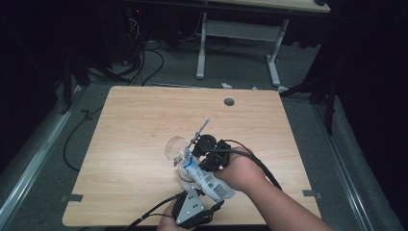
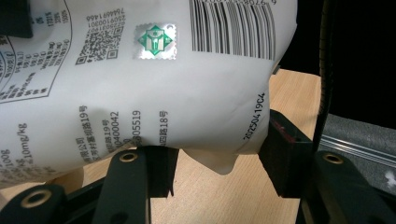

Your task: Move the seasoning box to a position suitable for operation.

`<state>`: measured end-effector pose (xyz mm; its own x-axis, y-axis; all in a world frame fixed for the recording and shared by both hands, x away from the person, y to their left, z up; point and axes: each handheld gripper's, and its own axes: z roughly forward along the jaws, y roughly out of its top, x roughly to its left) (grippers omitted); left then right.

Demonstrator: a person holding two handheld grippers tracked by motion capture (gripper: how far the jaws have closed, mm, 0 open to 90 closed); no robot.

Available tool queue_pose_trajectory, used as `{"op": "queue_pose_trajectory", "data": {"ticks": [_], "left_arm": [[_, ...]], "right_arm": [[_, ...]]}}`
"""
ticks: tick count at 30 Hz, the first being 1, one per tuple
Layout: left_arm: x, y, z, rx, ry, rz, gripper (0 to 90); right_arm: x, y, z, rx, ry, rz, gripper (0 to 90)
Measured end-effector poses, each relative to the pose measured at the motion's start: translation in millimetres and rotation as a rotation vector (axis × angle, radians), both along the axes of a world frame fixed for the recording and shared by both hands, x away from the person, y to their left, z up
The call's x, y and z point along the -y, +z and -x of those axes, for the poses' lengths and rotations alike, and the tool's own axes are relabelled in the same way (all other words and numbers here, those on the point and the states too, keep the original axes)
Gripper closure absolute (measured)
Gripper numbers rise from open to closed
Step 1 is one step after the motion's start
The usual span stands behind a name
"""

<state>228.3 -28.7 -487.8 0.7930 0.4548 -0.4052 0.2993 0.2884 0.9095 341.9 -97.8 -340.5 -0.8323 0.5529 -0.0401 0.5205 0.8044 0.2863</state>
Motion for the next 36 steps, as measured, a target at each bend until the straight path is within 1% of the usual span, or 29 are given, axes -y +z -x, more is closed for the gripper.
{"op": "queue_pose_trajectory", "data": {"ticks": [2, 11, 15, 24, 36], "left_arm": [[0.1, 0.0, 0.2, 0.001, 0.000, 0.001, 51.2], [-0.9, 0.7, -0.4, 0.006, 0.000, -0.002, 51.4], [-0.7, 0.9, -0.6, 0.006, 0.000, 0.001, 51.5], [-1.3, 2.0, -1.4, 0.010, 0.000, 0.006, 51.7], [-1.6, 3.0, -1.4, 0.007, 0.001, 0.010, 51.9]], "right_arm": [[-0.4, -0.2, 0.4, -0.003, -0.004, 0.002, 89.3], [-0.3, 0.9, 0.3, 0.009, 0.008, 0.002, 89.6], [-0.4, 2.0, 0.9, 0.009, 0.001, 0.007, 89.6], [0.6, 3.7, 0.3, 0.020, 0.006, 0.003, 89.6], [0.2, 4.8, 0.0, 0.020, 0.002, 0.010, 89.6]]}}
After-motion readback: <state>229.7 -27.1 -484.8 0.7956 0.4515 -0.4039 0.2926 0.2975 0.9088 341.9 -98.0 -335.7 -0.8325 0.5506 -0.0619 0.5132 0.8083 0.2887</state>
